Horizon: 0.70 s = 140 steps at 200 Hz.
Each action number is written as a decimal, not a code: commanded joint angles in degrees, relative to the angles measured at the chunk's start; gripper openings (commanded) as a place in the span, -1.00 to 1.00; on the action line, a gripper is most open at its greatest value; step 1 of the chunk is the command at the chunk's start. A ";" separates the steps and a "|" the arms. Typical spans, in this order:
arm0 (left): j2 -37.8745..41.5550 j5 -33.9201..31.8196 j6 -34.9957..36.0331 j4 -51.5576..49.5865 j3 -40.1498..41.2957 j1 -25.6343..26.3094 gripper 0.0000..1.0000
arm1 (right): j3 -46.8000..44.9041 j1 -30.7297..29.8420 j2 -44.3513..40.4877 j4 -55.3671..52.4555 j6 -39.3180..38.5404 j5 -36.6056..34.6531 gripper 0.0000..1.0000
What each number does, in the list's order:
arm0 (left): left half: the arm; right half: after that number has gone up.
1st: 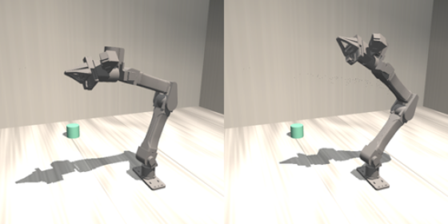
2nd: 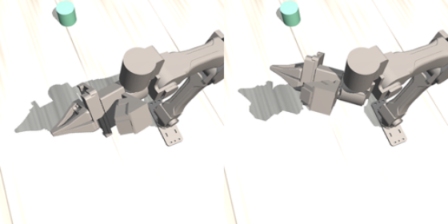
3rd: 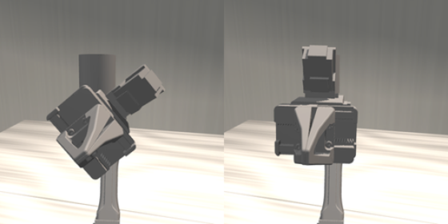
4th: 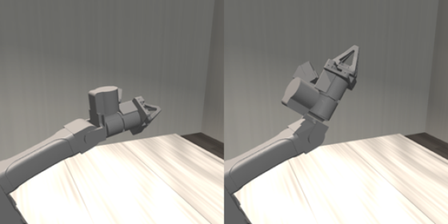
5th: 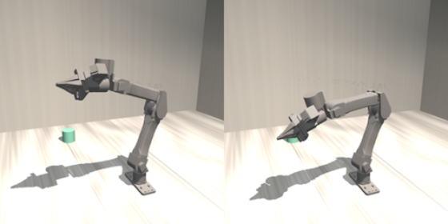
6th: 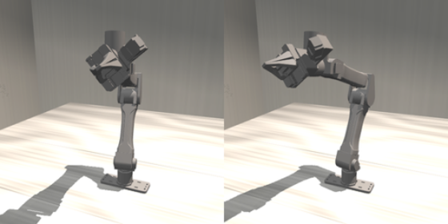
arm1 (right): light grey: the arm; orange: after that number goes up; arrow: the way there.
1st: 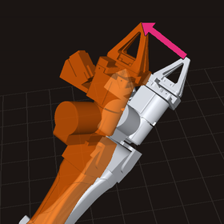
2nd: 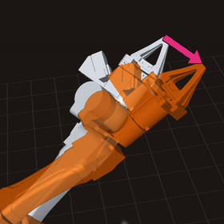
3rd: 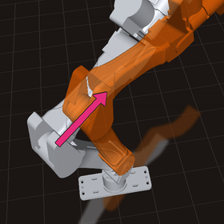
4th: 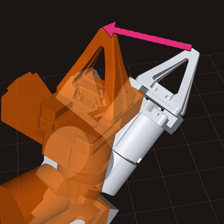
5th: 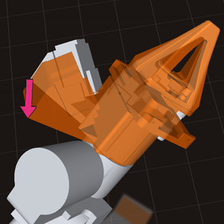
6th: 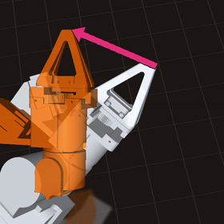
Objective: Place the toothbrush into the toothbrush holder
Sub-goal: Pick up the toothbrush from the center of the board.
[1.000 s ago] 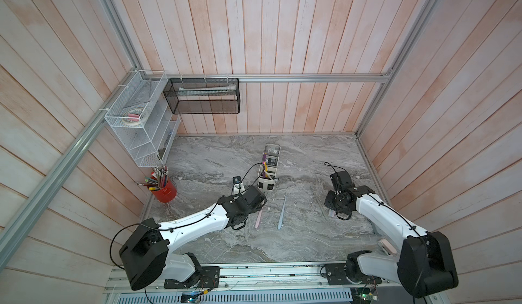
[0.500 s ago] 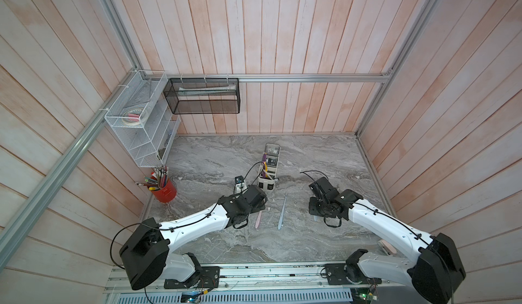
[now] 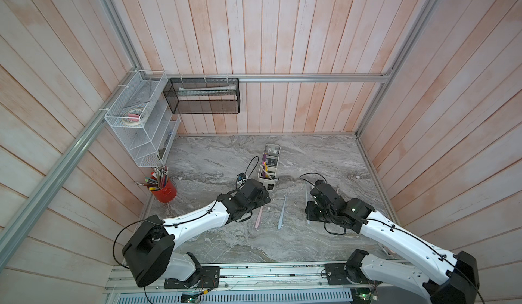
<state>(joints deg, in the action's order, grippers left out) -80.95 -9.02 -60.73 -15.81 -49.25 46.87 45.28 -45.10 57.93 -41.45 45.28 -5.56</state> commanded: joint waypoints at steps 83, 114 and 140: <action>-8.91 10.37 -5.77 8.65 -10.82 -0.47 0.94 | 2.09 -5.91 -2.46 3.08 2.09 3.25 -0.84; -9.49 10.25 -5.98 8.62 -12.69 0.21 0.93 | 2.28 -7.55 -3.15 3.95 2.99 3.59 -0.84; -9.82 9.07 -6.13 8.09 -14.09 1.32 0.93 | 2.10 -8.85 -3.42 4.76 3.67 3.97 -0.84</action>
<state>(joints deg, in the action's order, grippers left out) -90.08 0.25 -66.28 -8.10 -61.08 47.11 46.19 -52.75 55.20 -37.82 47.64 -2.22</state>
